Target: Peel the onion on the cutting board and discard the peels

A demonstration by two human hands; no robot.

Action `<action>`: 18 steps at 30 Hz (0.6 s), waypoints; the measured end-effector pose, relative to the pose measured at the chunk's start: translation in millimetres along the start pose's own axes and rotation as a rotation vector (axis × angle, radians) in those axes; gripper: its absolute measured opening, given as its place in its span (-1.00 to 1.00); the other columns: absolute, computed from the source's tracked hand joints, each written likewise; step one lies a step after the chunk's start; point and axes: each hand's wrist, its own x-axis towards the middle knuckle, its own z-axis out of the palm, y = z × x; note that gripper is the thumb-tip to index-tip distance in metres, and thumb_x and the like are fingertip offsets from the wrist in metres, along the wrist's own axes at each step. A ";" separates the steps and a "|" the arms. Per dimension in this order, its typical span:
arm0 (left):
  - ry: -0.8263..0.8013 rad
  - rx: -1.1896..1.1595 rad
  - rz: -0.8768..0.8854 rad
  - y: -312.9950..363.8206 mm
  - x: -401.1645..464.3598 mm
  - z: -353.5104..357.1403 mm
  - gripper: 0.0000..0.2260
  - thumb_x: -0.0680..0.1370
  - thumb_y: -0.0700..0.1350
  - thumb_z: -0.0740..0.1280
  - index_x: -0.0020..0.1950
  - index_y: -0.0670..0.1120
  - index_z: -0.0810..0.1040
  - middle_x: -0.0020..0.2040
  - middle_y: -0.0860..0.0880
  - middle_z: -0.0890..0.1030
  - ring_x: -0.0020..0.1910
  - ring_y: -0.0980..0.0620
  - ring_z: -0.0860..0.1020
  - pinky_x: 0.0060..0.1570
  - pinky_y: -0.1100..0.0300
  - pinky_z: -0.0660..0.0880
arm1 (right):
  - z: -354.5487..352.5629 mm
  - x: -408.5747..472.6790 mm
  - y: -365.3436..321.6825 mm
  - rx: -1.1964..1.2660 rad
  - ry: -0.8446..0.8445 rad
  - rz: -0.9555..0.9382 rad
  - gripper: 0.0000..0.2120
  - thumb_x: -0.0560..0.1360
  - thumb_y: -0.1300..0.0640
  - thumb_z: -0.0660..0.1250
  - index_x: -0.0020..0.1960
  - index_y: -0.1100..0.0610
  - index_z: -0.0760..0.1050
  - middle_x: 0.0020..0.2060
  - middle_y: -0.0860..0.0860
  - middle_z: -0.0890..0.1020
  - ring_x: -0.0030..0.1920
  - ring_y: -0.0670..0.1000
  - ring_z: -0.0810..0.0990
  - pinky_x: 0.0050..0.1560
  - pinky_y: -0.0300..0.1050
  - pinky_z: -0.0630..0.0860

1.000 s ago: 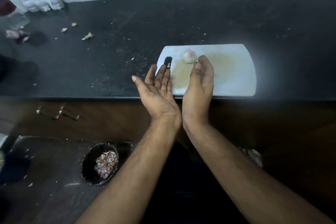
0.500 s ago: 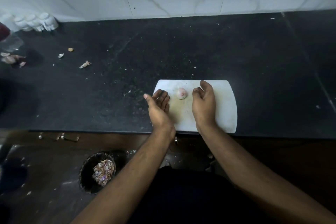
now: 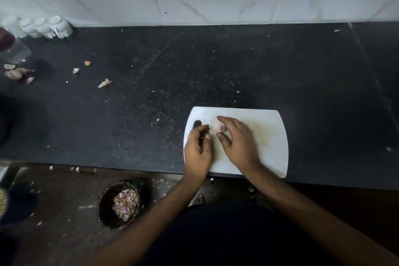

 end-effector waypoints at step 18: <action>-0.295 0.500 0.425 1.4 29.3 12.7 -0.71 0.65 -0.03 0.33 0.37 -0.04 0.54 0.29 0.01 0.57 0.22 0.00 0.53 0.29 -0.07 0.45 | -28.0 -15.0 37.0 -0.105 0.013 0.017 -0.47 0.56 -0.04 0.43 0.46 0.11 0.42 0.32 0.00 0.56 0.32 0.02 0.50 0.40 0.02 0.41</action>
